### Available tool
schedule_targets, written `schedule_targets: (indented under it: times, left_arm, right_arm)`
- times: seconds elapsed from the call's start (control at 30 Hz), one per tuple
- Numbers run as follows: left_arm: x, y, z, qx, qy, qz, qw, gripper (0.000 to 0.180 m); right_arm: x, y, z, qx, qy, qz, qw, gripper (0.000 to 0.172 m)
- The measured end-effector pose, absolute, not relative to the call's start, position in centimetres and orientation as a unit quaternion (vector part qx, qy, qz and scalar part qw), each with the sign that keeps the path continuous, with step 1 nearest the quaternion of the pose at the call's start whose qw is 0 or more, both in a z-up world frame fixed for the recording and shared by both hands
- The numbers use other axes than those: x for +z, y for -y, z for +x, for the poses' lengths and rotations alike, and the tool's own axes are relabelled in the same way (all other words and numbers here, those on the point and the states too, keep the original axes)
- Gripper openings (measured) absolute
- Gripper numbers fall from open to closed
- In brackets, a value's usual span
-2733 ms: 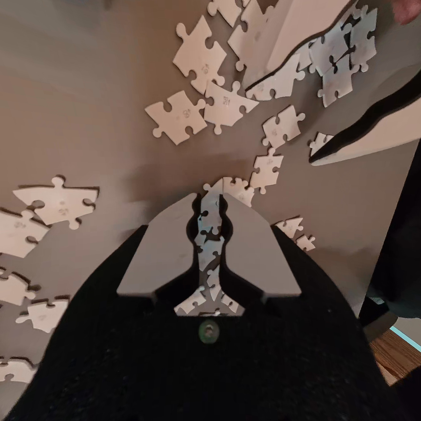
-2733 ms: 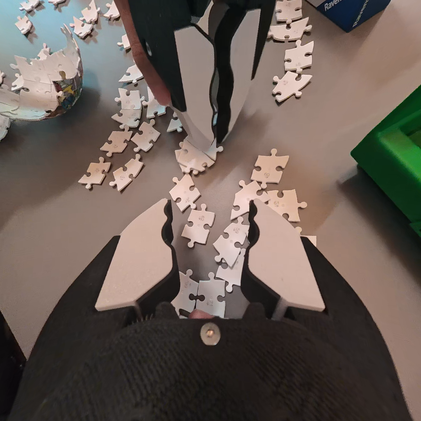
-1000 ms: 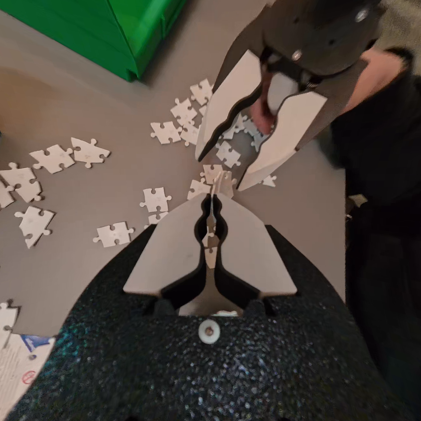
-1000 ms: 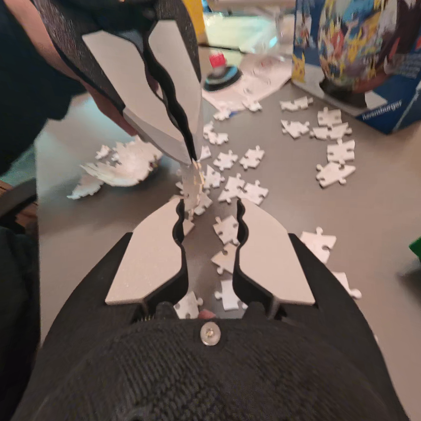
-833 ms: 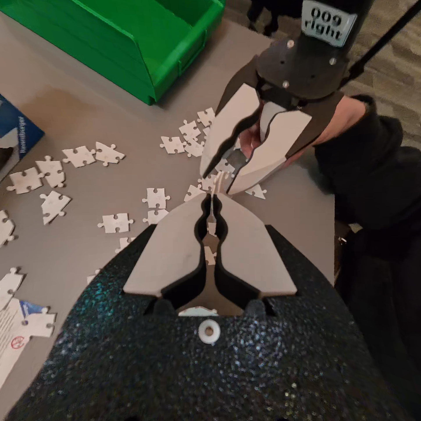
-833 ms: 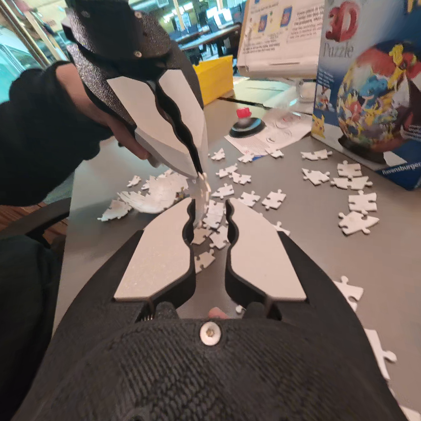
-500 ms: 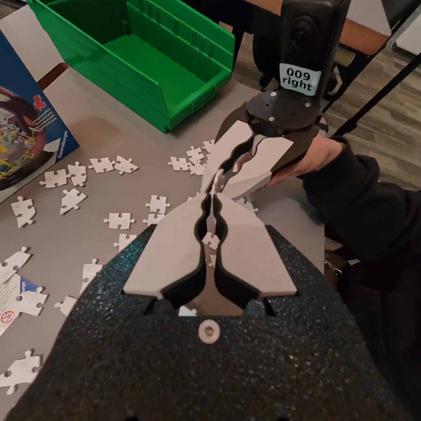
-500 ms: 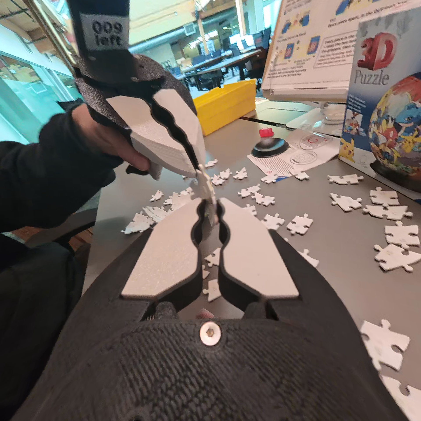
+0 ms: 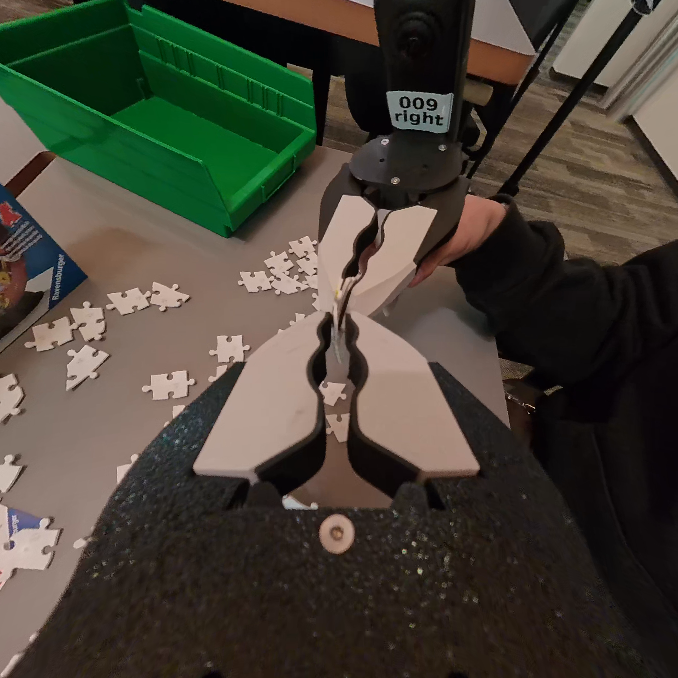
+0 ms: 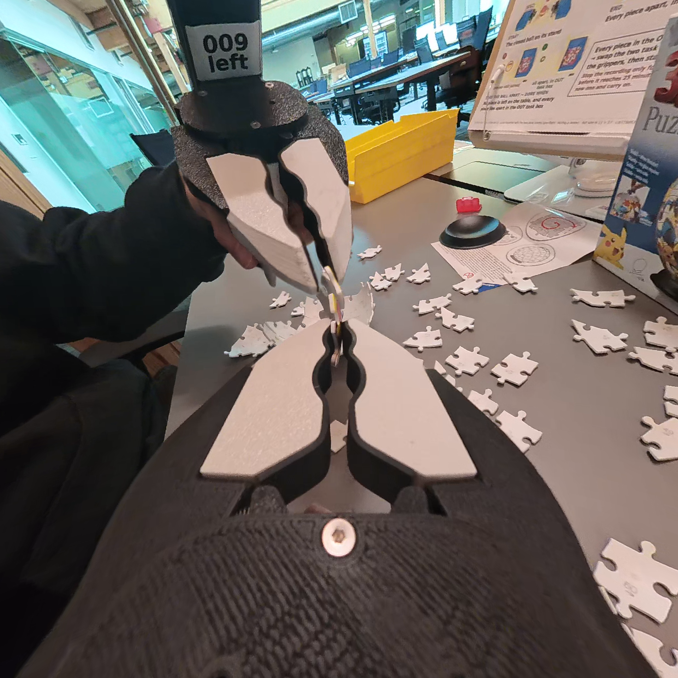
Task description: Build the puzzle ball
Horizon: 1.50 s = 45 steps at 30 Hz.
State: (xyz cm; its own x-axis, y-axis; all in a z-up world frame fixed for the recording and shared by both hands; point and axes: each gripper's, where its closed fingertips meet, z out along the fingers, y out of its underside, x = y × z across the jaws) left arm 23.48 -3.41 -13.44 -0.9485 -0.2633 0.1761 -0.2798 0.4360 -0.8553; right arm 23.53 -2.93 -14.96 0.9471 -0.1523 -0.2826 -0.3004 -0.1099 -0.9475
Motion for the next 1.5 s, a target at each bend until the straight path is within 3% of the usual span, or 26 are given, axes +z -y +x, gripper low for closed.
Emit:
schedule_targets:
  times: [0.13, 0.2, 0.33, 0.57, 0.77, 1.03, 1.07, 1.13, 1.3, 1.5]
  left_arm:
    - [-13.7, 3.5, 23.4, 0.492, 0.857, 0.152, -0.005, 0.013]
    - [-14.2, 3.4, 23.1, 0.473, 0.869, 0.145, -0.005, 0.003]
    - [-14.4, 3.5, 23.1, 0.463, 0.875, 0.139, -0.026, 0.001]
    - [-14.1, 3.4, 23.1, 0.478, 0.865, 0.152, -0.002, 0.002]
    - [-14.0, 3.6, 23.0, 0.497, 0.848, 0.177, 0.052, 0.002]
    - [-14.3, 3.1, 23.0, 0.5, 0.842, 0.191, 0.064, 0.002]
    - [-14.2, 3.1, 23.1, 0.504, 0.839, 0.194, 0.063, 0.002]
    - [-13.6, 2.7, 23.3, 0.514, 0.832, 0.202, 0.059, 0.002]
    - [-11.1, -0.8, 23.8, 0.544, 0.811, 0.216, -0.015, 0.002]
    - [-9.8, -6.6, 22.6, 0.578, 0.772, 0.254, -0.07, 0.002]
  right_arm:
    - [-14.3, 2.7, 23.1, 0.065, -0.145, -0.738, 0.655, 0.002]
    - [-14.4, 2.6, 22.8, 0.069, -0.145, -0.744, 0.649, 0.002]
    - [-14.4, 2.7, 22.9, 0.07, -0.153, -0.743, 0.648, 0.003]
    - [-13.4, 3.4, 23.5, 0.046, -0.162, -0.723, 0.67, 0.012]
    - [-12.8, 3.5, 23.4, 0.023, -0.149, -0.719, 0.678, 0.003]
    - [-13.1, 3.1, 23.4, 0.015, -0.149, -0.731, 0.665, 0.003]
    - [-12.9, 3.0, 23.6, 0.013, -0.156, -0.726, 0.669, 0.008]
    - [-12.5, 2.9, 24.1, 0.013, -0.176, -0.714, 0.678, 0.033]
    - [-12.0, 1.6, 23.6, -0.003, -0.158, -0.718, 0.677, 0.031]
    - [-12.1, -1.5, 22.8, -0.075, -0.107, -0.738, 0.662, 0.051]
